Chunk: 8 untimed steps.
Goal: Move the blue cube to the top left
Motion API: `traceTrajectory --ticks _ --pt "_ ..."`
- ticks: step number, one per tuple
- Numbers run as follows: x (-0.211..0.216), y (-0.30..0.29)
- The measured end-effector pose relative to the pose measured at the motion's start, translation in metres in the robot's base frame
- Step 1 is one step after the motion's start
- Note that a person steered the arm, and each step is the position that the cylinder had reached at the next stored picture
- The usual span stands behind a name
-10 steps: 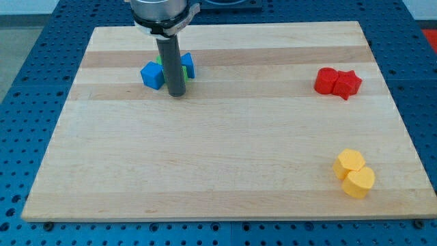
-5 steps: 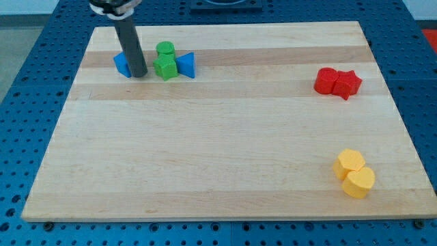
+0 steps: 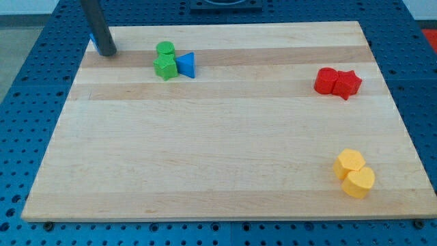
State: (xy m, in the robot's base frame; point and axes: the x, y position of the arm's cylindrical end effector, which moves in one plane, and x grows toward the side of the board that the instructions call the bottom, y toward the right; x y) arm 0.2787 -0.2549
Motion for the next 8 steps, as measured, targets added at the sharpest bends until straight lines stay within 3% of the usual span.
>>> traceTrajectory --ticks 2,5,7,8 --pt "0.005 -0.045" --pt "-0.027 -0.025" --pt "0.083 0.006" --pt "0.107 0.082"
